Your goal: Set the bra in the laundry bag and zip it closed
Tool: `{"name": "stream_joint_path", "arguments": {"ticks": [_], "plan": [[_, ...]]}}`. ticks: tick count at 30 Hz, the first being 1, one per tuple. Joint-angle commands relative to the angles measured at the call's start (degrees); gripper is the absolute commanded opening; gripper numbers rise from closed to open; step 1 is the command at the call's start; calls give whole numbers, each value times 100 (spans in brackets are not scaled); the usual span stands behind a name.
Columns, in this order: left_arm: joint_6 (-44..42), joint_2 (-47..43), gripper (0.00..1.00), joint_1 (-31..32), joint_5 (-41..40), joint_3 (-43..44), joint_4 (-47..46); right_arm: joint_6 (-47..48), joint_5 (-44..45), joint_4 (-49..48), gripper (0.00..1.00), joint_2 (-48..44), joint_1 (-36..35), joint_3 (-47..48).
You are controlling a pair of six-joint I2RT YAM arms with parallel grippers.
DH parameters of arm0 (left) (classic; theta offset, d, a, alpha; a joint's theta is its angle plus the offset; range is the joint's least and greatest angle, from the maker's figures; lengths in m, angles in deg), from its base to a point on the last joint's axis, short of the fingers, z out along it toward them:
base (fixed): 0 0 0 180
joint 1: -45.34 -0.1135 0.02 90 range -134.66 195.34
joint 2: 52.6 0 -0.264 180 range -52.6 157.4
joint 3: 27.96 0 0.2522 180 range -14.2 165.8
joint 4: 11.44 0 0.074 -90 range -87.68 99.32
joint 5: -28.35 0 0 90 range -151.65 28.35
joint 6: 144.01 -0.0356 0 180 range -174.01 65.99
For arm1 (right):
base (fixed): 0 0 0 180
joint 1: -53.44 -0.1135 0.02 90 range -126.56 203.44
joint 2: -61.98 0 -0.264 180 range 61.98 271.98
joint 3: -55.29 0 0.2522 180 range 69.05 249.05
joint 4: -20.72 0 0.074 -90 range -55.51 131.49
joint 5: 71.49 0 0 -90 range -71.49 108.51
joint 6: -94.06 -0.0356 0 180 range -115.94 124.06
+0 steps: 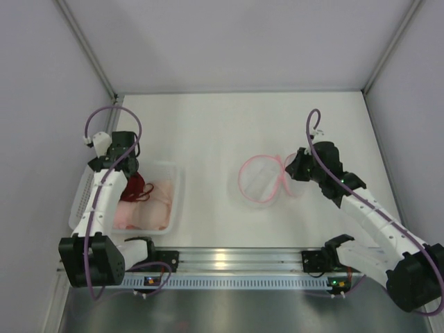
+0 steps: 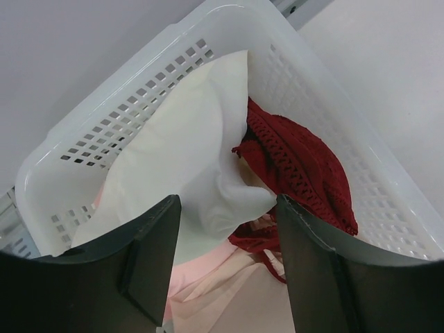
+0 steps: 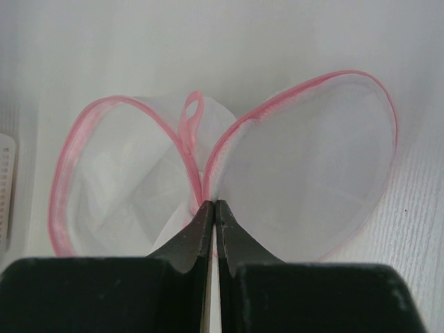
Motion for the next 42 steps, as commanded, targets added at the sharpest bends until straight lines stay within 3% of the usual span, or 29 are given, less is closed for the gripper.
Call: {"name": "stream_joint_path", "arguments": {"ticks": [1,6,9,11,17,23,29,35,38,40,42], "plan": [[-135,69,64,-47,-55,-10,-263,0,-33,-288,0,-17,60,183],[-188,262,51,-38,42,25,-263,-9,-42,-306,0,-35,68,183],[-180,236,29,-47,-63,26,-254,-17,-25,-306,0,-61,60,183],[-197,123,1,-47,-81,104,-245,-17,-16,-306,0,-52,69,183],[-680,-580,0,-47,867,1007,-210,-35,37,-288,0,-79,69,218],[-759,-985,0,-38,2518,2317,-201,-44,11,-201,0,-123,95,226],[-373,-1021,0,-38,4256,2986,-263,-88,116,-16,0,-394,104,139],[198,-766,0,-29,5586,3313,-973,-70,422,274,0,-711,104,156],[479,-608,0,58,6036,3295,-1527,26,389,590,19,-755,104,444],[480,-355,0,303,5914,3435,-1721,184,336,870,46,-825,104,708],[366,-90,0,734,5616,3637,-1713,360,65,1021,55,-887,112,1200]]}}
